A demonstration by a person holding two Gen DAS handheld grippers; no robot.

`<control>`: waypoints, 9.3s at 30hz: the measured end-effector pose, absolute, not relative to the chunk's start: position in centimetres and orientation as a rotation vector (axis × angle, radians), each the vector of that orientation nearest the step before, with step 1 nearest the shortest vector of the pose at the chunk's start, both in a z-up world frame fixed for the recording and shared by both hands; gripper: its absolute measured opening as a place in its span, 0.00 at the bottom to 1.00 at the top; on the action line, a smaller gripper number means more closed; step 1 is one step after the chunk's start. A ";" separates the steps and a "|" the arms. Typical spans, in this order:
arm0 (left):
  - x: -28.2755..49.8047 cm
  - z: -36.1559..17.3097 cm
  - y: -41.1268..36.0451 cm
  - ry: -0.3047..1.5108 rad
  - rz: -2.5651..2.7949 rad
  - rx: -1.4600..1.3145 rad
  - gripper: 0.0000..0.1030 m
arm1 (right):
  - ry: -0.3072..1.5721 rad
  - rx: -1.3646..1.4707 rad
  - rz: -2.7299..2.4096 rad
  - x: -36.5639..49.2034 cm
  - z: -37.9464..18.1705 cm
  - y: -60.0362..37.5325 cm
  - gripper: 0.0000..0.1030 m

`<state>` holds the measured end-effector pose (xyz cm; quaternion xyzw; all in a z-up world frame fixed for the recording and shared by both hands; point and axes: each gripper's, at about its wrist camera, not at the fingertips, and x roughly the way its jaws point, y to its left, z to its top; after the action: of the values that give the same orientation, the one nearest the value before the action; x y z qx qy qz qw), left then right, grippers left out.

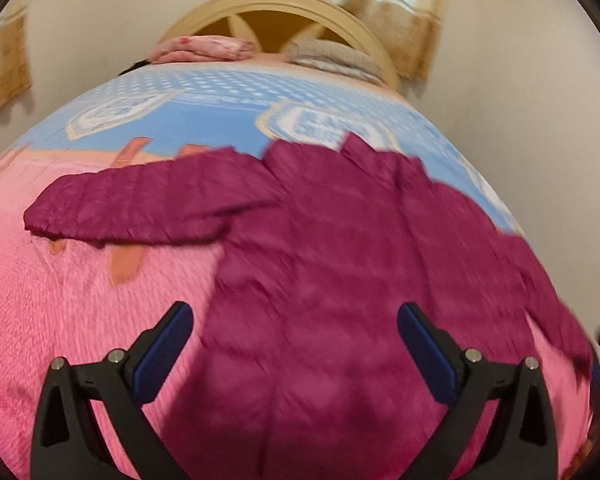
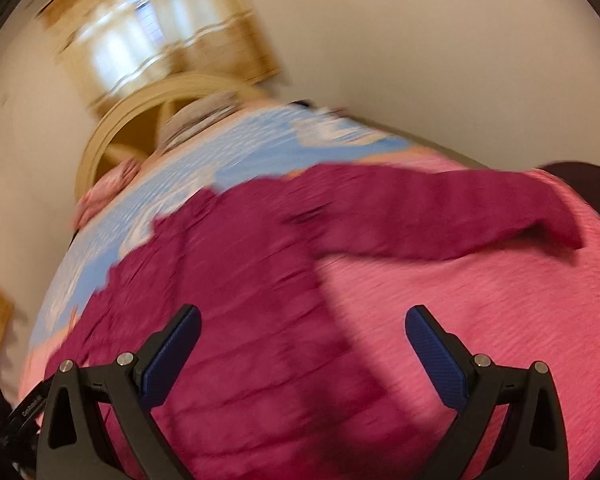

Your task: Fold large clothes

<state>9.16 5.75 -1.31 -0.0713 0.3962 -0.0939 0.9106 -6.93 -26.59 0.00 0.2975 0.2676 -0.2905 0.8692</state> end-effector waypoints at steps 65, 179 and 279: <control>14.7 -9.0 11.8 0.800 -0.050 -0.266 1.00 | 0.796 0.380 0.260 25.9 -6.5 -4.0 0.59; 7.6 -0.8 -6.8 0.749 -0.516 0.000 0.98 | 0.613 0.691 -0.176 15.8 -9.6 -31.0 0.58; 28.5 -8.6 0.1 0.824 0.033 -0.224 1.00 | 0.966 0.726 -0.326 30.7 -9.3 -30.2 0.00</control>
<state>28.50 0.10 -8.65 -0.1085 0.3995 0.0162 0.9102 30.65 -30.20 -9.28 0.3397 0.4520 -0.1524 0.8106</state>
